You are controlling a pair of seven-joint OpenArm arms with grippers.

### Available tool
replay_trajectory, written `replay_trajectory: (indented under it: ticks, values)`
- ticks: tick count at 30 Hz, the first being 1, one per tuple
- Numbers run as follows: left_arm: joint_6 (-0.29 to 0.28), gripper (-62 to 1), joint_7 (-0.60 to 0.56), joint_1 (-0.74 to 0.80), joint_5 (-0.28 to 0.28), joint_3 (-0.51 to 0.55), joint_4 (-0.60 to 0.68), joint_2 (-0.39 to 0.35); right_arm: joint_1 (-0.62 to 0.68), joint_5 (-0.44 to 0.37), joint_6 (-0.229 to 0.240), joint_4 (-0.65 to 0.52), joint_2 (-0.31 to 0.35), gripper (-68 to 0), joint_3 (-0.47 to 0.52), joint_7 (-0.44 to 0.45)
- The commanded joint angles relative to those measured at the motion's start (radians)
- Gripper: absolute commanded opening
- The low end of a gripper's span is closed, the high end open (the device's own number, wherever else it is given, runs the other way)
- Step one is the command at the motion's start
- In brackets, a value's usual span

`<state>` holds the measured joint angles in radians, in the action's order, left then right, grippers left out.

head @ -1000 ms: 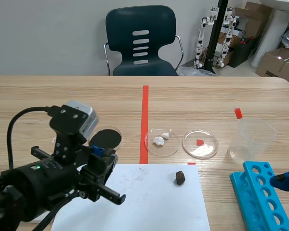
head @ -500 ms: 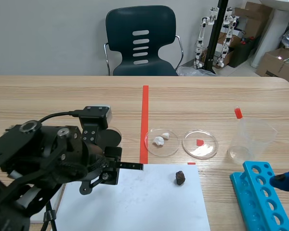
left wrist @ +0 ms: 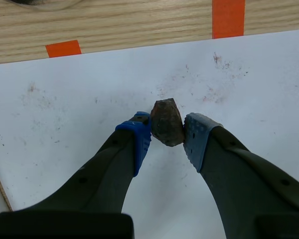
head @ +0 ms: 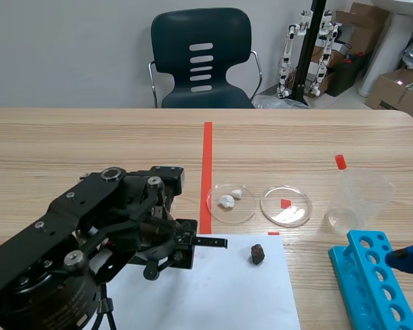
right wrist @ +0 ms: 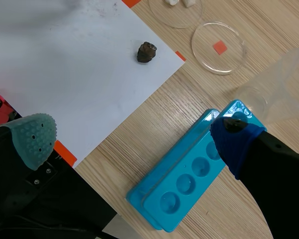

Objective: Put the middle mineral back

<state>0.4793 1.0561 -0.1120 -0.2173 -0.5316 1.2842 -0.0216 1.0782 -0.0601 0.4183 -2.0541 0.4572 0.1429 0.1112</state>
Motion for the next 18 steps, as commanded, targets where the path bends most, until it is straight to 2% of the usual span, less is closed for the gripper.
replay_trajectory:
  ticks: [1,9,16,18]
  values:
    - [0.005,-51.1,-0.017,-0.012,0.0,0.003,0.004,0.013,-0.003,-0.01,-0.003,-0.019,0.005,-1.9,0.008,0.014]
    - [0.005,-50.6,-0.035,-0.047,0.0,0.003,-0.086,0.046,-0.003,-0.01,-0.003,-0.019,0.005,-1.9,0.008,0.014]
    - [-0.003,-50.4,-0.046,-0.052,0.0,0.003,-0.11,0.06,-0.003,-0.01,-0.003,-0.019,0.005,-1.9,0.008,0.014]
    - [-0.003,-46.5,-0.047,-0.052,0.0,0.003,-0.11,0.06,-0.003,-0.01,-0.003,-0.019,0.005,-1.9,0.008,0.014]
